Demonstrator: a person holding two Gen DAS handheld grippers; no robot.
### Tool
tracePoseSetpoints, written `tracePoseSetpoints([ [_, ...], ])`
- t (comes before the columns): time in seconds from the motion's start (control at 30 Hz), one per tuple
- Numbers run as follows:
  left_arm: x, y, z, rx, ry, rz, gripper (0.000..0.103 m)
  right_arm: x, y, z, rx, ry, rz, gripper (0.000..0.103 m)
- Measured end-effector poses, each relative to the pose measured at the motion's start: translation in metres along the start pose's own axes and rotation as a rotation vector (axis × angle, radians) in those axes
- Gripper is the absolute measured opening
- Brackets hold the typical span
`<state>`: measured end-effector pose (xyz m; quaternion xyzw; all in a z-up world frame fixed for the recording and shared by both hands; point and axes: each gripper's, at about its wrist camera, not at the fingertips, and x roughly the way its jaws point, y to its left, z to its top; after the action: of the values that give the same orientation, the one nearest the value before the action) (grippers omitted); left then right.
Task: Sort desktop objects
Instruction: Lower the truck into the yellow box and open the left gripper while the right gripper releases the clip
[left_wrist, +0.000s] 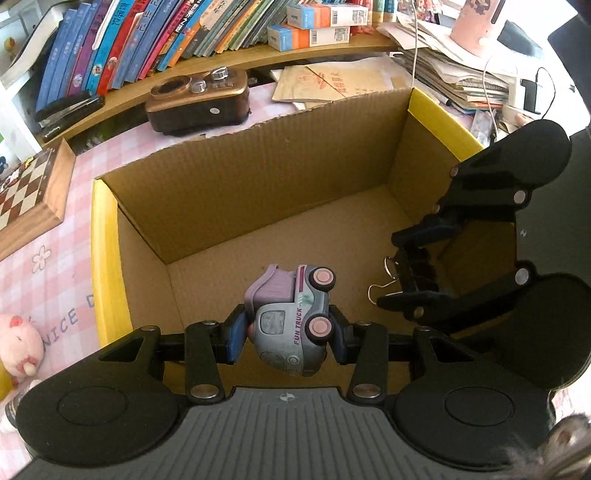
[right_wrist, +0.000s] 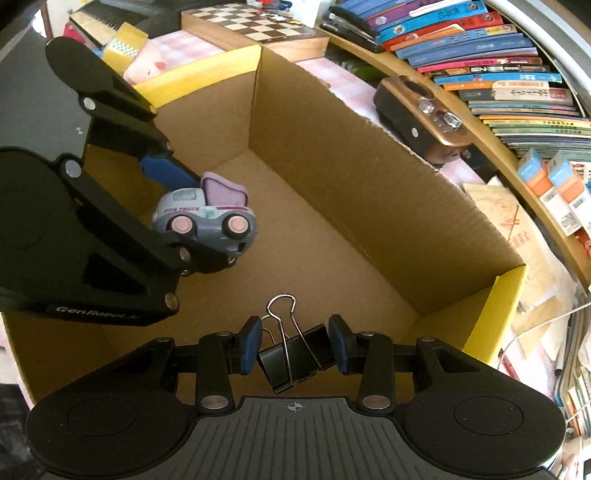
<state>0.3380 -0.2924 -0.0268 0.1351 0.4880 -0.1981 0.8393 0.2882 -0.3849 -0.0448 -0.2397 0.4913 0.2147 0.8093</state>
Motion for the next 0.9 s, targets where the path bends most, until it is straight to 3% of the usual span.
tracePoseSetpoints([
  [0.13, -0.003, -0.001, 0.000, -0.001, -0.022, 0.004, 0.045, -0.003, 0.002, -0.003, -0.001, -0.012, -0.001, 0.040],
  [0.2, -0.007, -0.002, -0.001, -0.002, -0.043, -0.011, 0.053, -0.006, 0.002, -0.003, 0.007, -0.030, -0.009, 0.040],
  [0.37, -0.016, -0.008, -0.005, 0.008, -0.083, 0.001, 0.062, -0.014, 0.005, -0.008, 0.002, -0.064, -0.034, 0.042],
  [0.43, -0.024, -0.010, -0.008, 0.012, -0.119, 0.002, 0.074, -0.021, 0.007, -0.013, 0.009, -0.085, -0.049, 0.042],
  [0.47, -0.030, -0.011, -0.010, 0.003, -0.143, 0.029, 0.094, -0.022, 0.005, -0.012, 0.014, -0.093, -0.055, 0.042],
  [0.5, -0.035, -0.011, -0.012, -0.006, -0.169, 0.048, 0.103, -0.026, 0.005, -0.014, 0.029, -0.109, -0.060, 0.043],
  [0.63, -0.054, -0.006, -0.022, -0.040, -0.236, 0.047, 0.103, -0.043, -0.001, -0.022, 0.127, -0.168, -0.070, 0.043],
  [0.9, -0.083, 0.002, -0.043, -0.113, -0.321, 0.114, 0.103, -0.079, 0.013, -0.035, 0.257, -0.290, -0.182, 0.043],
])
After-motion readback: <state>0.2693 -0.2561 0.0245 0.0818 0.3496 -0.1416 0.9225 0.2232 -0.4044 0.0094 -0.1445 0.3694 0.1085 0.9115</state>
